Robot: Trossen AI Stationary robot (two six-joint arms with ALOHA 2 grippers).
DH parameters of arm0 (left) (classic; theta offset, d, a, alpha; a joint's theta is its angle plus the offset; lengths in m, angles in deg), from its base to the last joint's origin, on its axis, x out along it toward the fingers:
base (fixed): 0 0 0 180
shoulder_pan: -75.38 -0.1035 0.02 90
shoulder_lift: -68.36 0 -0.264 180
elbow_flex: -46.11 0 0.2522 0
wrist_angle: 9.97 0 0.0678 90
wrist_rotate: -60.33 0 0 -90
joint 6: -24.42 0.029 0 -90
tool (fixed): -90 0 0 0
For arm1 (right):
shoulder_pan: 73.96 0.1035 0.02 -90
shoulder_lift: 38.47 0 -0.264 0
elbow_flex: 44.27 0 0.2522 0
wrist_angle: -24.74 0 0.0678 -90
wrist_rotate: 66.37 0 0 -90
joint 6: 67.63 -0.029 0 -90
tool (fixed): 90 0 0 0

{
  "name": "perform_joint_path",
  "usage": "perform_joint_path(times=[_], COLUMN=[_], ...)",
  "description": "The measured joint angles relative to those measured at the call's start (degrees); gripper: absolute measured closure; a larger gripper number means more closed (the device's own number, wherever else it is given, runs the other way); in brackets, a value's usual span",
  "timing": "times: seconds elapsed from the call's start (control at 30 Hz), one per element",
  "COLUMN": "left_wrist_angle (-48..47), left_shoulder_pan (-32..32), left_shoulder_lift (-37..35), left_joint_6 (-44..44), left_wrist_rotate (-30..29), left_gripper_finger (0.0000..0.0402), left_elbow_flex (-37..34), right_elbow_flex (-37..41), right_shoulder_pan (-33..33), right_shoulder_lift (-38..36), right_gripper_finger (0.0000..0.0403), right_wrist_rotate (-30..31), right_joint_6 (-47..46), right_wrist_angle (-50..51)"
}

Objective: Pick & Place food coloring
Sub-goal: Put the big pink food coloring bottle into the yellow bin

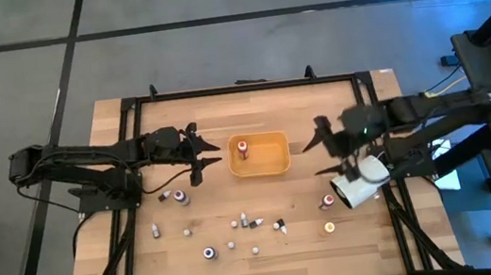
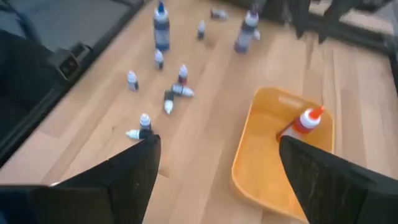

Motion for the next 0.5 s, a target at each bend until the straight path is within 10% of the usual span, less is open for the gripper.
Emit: perform_joint_path(times=[0.5], left_wrist_angle=[0.0], left_shoulder_pan=[0.0], left_shoulder_lift=[0.0], left_joint_6=[1.0], left_wrist_rotate=[0.0], left_gripper_finger=[0.026], left_elbow_flex=[0.0], right_elbow_flex=[-1.4], right_shoulder_pan=[19.4], right_shoulder_lift=[16.1], right_gripper_finger=[0.0076], right_wrist_rotate=[10.2], right_joint_6=[-27.8], right_wrist_angle=[8.9])
